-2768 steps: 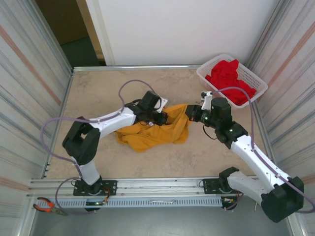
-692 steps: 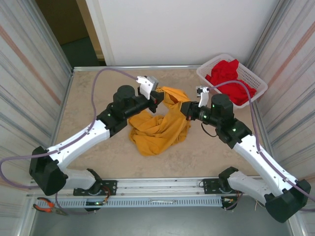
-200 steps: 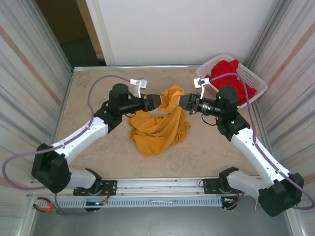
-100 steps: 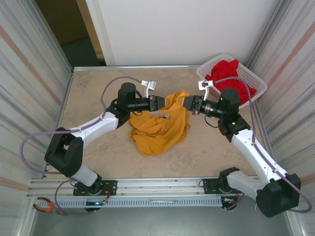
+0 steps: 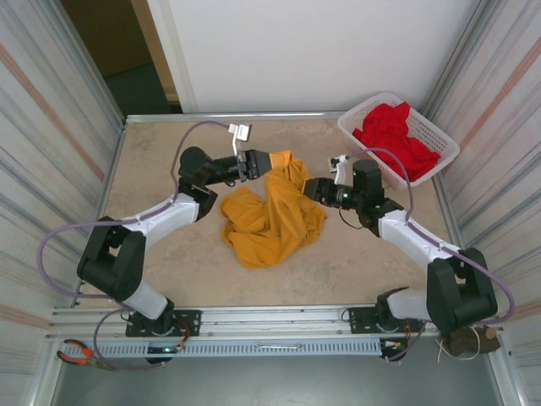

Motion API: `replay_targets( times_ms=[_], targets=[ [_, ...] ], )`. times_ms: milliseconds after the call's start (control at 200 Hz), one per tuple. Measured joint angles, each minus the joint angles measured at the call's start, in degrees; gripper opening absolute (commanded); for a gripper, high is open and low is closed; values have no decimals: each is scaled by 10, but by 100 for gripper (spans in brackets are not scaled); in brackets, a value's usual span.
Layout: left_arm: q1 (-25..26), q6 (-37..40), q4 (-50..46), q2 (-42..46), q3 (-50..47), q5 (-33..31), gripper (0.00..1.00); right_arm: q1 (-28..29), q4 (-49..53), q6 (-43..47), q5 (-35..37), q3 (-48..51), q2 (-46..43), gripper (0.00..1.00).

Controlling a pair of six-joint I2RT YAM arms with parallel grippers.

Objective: Fold the inside-out t-shirt

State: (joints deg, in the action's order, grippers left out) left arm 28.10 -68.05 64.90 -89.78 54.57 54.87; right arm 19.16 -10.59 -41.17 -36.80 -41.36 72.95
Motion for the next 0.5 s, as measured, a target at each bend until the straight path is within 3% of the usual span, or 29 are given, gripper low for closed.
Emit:
replay_targets(
  times_ms=[70, 165, 276, 411, 501],
  targets=[
    [-11, -32, 48, -17, -7, -3, 0, 3, 34, 1, 27, -4, -35, 42],
    [-22, -59, 80, -30, -15, -10, 0, 5, 99, 9, 76, -22, -103, 56],
    [-24, -73, 98, -31, -17, -16, 0, 25, 157, 20, 134, -59, -171, 64],
    [-24, -74, 102, -31, -18, -20, 0, 72, 196, 28, 200, -108, -198, 63],
    [-24, -74, 99, -30, -19, -20, 0, 104, 216, 33, 252, -141, -177, 50]
  ],
)
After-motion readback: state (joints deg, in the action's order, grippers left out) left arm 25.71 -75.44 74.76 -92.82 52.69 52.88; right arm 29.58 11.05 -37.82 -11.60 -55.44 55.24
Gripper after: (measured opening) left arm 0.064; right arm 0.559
